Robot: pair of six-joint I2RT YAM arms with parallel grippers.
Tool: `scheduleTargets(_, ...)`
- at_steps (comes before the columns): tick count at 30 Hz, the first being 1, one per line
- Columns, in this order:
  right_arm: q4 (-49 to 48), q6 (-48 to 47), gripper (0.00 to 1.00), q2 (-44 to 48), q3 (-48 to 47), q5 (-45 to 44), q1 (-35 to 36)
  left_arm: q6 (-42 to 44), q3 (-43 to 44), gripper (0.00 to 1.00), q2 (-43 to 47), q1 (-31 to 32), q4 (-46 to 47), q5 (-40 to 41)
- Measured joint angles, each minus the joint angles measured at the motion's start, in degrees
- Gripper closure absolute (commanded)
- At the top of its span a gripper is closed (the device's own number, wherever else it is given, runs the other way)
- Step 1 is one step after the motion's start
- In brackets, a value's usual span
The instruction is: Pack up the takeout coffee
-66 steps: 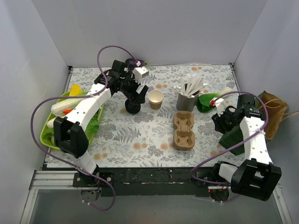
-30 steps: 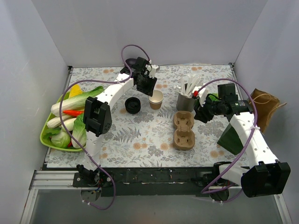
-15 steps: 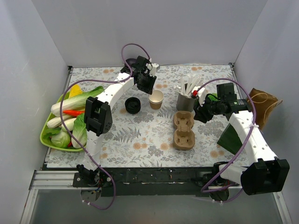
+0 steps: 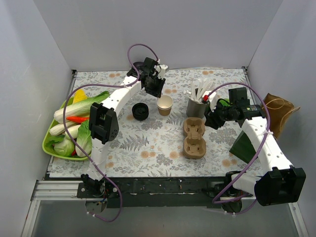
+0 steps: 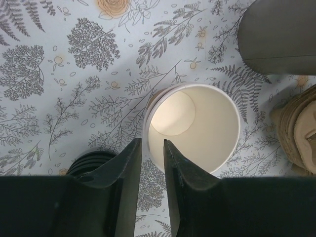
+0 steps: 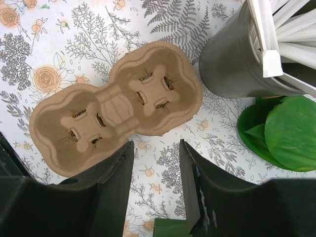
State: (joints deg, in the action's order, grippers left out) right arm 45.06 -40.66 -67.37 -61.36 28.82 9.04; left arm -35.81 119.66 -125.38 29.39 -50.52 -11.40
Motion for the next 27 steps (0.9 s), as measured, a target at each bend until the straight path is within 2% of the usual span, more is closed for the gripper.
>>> scheduleTargets(5, -0.2, 0.0, 0.50, 0.0, 0.0, -0.2, 0.0, 0.1, 1.8, 0.79, 0.0, 0.0, 1.2, 0.7)
scheduleTargets(16, -0.2, 0.0, 0.48, -0.5, 0.0, -0.2, 0.0, 0.2, 1.4, 0.77, -0.1, 0.0, 1.7, 1.8)
scheduleTargets(21, -0.2, 0.0, 0.48, -0.7, 0.0, -0.2, 0.0, 0.2, 0.8, 0.68, -0.9, 0.0, 1.9, 1.8)
scheduleTargets(22, -0.2, 0.0, 0.48, -0.7, 0.0, -0.2, 0.0, 0.2, 0.6, 0.68, -1.2, 0.0, 1.9, 1.8)
scheduleTargets(24, -0.2, 0.0, 0.48, -0.7, 0.0, -0.2, 0.0, 0.2, 0.3, 0.75, -1.9, 0.0, 1.9, 1.8)
scheduleTargets(27, -0.2, 0.0, 0.48, -0.7, 0.0, -0.2, 0.0, 0.0, 0.0, 0.76, -3.1, 0.0, 1.9, 1.7)
